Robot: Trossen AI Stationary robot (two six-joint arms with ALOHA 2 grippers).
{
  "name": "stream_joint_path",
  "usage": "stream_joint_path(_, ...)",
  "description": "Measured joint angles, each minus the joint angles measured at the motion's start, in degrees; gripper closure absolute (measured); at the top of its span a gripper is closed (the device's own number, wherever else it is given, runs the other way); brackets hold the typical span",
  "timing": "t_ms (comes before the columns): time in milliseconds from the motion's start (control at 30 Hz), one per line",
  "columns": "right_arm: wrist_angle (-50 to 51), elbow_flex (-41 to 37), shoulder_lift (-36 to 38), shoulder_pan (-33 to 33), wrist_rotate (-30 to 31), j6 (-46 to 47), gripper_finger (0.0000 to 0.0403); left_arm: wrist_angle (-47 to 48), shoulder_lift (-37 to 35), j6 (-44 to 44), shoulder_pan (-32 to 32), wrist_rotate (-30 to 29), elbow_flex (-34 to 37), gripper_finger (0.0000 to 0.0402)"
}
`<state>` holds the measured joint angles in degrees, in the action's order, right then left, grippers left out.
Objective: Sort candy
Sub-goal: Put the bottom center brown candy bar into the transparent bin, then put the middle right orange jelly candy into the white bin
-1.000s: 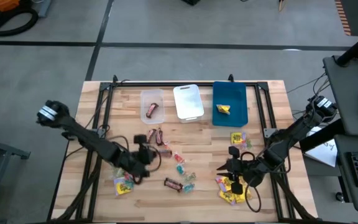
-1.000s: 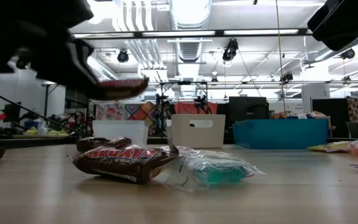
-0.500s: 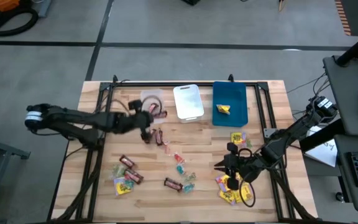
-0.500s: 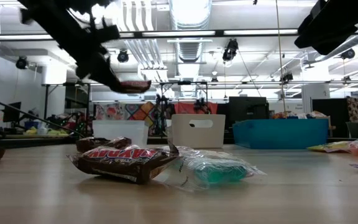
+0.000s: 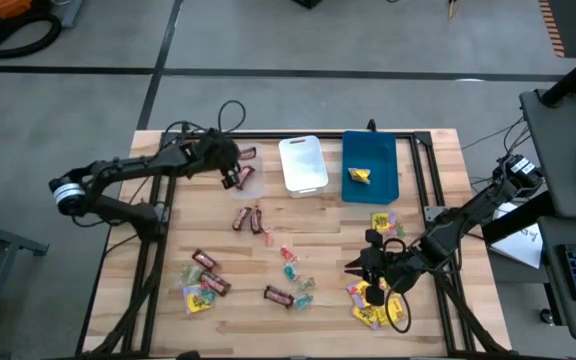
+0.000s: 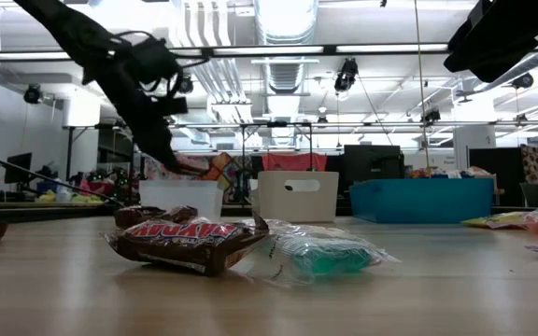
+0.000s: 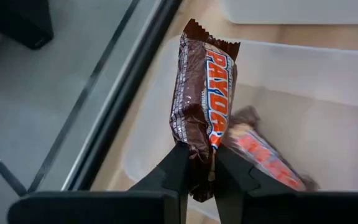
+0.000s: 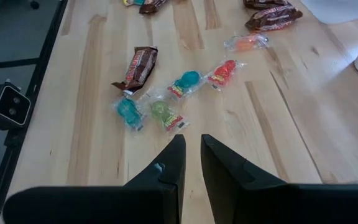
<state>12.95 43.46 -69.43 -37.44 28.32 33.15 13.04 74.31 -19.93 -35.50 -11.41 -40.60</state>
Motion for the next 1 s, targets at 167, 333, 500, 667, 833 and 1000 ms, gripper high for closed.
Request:
stream_joint_path(167,0.0,0.0,0.0,0.01,0.02,0.02,0.036,-0.31,5.23,-0.46,-2.05,0.05,-2.81,0.0365)
stream_joint_path(333,0.0,0.0,0.0,0.01,0.06,0.58,0.036,-0.2,9.07,-0.6,-3.09,0.03,-4.63,0.0361)
stream_joint_path(500,0.0,0.0,0.0,0.0,0.04,3.63,0.036,0.14,9.62,-0.61,-3.14,0.04,-4.65,0.0333)
stream_joint_path(667,0.04,0.0,0.01,0.12,0.05,5.54,0.0358,0.43,7.82,-0.62,-3.14,-0.01,-4.65,0.0292)
stream_joint_path(833,0.09,0.01,0.36,0.76,-0.32,8.9,0.0353,3.73,4.04,0.04,-3.07,0.03,-4.65,0.0263)
stream_joint_path(1000,0.4,0.37,0.86,2.05,-3.63,14.16,0.0355,7.85,-1.21,5.5,-2.81,1.07,-4.65,0.0256)
